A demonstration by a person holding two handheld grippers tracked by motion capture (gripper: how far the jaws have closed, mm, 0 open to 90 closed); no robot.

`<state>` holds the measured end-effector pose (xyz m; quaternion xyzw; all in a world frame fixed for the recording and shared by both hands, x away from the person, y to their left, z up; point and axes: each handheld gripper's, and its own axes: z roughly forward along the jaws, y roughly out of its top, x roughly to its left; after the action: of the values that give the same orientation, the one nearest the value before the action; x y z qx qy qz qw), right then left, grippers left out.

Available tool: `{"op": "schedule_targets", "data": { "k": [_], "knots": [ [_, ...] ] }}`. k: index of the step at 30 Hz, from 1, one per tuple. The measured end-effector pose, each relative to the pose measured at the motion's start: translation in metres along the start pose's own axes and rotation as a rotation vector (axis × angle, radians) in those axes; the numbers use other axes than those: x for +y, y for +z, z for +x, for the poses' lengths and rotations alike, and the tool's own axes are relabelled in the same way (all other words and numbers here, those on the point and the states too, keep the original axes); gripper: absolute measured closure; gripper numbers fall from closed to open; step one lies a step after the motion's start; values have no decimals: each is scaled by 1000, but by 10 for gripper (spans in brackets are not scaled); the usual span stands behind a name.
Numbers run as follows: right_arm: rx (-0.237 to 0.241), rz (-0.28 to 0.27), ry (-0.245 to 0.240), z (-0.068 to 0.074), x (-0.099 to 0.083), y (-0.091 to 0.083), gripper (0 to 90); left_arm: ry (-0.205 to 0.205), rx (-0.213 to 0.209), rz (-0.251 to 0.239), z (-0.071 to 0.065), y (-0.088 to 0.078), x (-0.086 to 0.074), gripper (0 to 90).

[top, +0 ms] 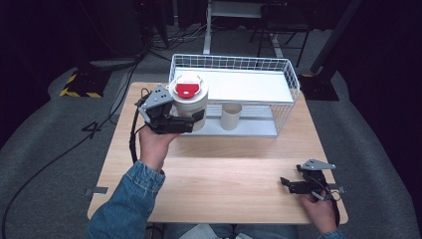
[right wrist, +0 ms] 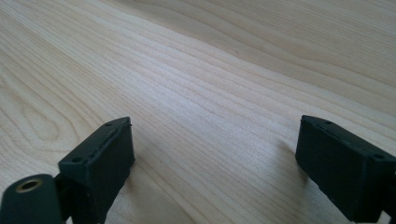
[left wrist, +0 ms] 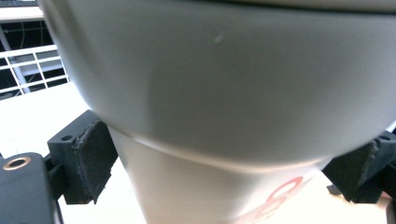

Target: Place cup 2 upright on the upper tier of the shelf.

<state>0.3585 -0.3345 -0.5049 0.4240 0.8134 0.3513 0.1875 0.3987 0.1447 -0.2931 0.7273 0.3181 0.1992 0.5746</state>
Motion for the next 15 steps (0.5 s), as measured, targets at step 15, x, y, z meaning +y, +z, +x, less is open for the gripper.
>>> {"op": "schedule_targets", "data": {
  "k": [15],
  "knots": [
    [1,0,-1,0,0,0,120,-6,12,-2,10,18,22,99]
  ]
}}
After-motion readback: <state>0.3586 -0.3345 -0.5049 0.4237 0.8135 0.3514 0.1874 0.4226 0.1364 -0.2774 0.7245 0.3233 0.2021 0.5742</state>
